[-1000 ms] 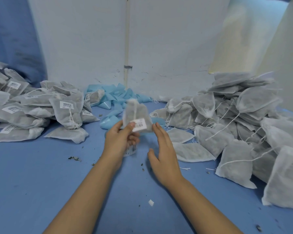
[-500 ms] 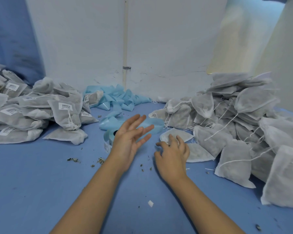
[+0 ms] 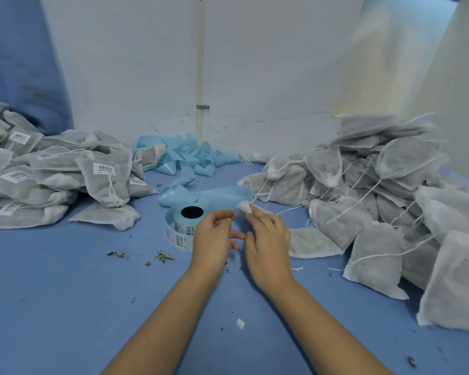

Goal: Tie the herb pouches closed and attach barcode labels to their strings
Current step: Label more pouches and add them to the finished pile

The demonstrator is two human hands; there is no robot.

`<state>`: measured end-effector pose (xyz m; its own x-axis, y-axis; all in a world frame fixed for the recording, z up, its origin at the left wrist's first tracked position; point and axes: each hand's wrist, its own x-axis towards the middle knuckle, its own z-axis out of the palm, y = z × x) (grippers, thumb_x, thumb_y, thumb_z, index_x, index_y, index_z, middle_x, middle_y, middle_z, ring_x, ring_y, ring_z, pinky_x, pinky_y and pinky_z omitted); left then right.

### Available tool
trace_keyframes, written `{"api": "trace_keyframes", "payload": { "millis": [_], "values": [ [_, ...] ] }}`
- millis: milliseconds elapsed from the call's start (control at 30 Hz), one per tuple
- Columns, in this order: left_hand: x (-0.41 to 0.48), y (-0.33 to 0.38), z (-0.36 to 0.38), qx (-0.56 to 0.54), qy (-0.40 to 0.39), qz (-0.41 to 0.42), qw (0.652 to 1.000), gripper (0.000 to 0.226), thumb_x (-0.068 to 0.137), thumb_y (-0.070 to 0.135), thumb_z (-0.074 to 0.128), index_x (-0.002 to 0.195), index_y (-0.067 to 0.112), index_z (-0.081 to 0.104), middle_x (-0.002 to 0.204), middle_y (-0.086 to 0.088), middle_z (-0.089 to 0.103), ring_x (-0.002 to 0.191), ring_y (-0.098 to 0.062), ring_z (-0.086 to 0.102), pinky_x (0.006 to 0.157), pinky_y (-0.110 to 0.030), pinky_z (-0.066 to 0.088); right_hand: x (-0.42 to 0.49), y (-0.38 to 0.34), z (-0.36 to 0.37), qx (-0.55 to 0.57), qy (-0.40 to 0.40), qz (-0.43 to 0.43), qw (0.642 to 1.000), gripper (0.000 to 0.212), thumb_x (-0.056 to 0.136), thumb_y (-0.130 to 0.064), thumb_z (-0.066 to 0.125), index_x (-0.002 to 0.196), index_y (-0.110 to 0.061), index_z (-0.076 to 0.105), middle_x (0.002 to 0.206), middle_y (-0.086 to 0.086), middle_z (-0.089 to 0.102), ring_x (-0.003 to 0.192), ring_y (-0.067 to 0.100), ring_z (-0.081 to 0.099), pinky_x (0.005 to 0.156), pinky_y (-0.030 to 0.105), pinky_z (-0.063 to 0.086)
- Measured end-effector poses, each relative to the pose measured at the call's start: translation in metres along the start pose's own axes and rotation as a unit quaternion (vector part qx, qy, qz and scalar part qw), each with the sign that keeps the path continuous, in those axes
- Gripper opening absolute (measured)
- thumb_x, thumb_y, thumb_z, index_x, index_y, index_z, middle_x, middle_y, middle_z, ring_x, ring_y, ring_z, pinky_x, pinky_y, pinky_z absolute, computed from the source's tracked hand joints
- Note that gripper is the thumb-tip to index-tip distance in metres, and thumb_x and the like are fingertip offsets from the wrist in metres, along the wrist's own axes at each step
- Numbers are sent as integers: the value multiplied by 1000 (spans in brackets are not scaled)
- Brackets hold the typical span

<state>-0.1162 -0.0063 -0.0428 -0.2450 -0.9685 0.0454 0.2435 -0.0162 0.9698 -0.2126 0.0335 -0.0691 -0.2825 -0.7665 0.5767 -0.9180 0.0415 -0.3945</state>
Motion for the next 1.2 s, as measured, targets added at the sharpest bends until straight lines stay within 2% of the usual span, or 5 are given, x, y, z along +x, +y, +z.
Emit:
{"api": "trace_keyframes", "payload": {
  "millis": [333, 667, 833, 1067, 1200],
  "values": [
    [-2, 3, 0, 74, -35, -3, 997, 30, 99, 29, 46, 83, 13, 67, 59, -7, 62, 31, -10, 42, 36, -18, 31, -6, -8, -5, 205, 29, -47, 977, 48, 73, 4, 43, 116, -10, 61, 123, -11, 52, 115, 6, 41, 99, 6, 25],
    [-1, 9, -3, 38, -21, -45, 998, 26, 97, 26, 51, 86, 9, 67, 77, -3, 71, 41, -9, 55, 37, -17, 35, -9, -14, -8, 317, 84, -8, 945, 37, 79, 4, 42, 97, -28, 49, 99, 0, 57, 94, -1, 55, 82, 6, 39],
    [-2, 10, -1, 31, -40, -57, 997, 24, 98, 16, 50, 78, 7, 60, 59, -2, 60, 40, -10, 55, 41, -17, 41, -7, -16, -9, 330, 143, 68, 931, 15, 86, -13, 50, 84, -28, 49, 88, -2, 54, 79, -1, 52, 70, 7, 38],
    [-5, 9, 1, 63, -56, -48, 995, 30, 98, 20, 48, 72, 10, 59, 42, 1, 50, 36, -13, 46, 39, -20, 35, -1, -17, -11, 424, 20, 244, 872, 23, 88, -12, 57, 68, -14, 68, 69, 2, 68, 69, 16, 60, 71, 30, 47],
    [-4, 11, 2, -28, -86, -75, 993, 24, 93, 2, 43, 78, 8, 60, 45, -4, 51, 35, -15, 48, 38, -20, 34, 1, -20, -19, 515, -3, 273, 813, 30, 86, -7, 61, 58, -16, 68, 58, 0, 63, 51, 6, 55, 51, 14, 43]
  ]
}}
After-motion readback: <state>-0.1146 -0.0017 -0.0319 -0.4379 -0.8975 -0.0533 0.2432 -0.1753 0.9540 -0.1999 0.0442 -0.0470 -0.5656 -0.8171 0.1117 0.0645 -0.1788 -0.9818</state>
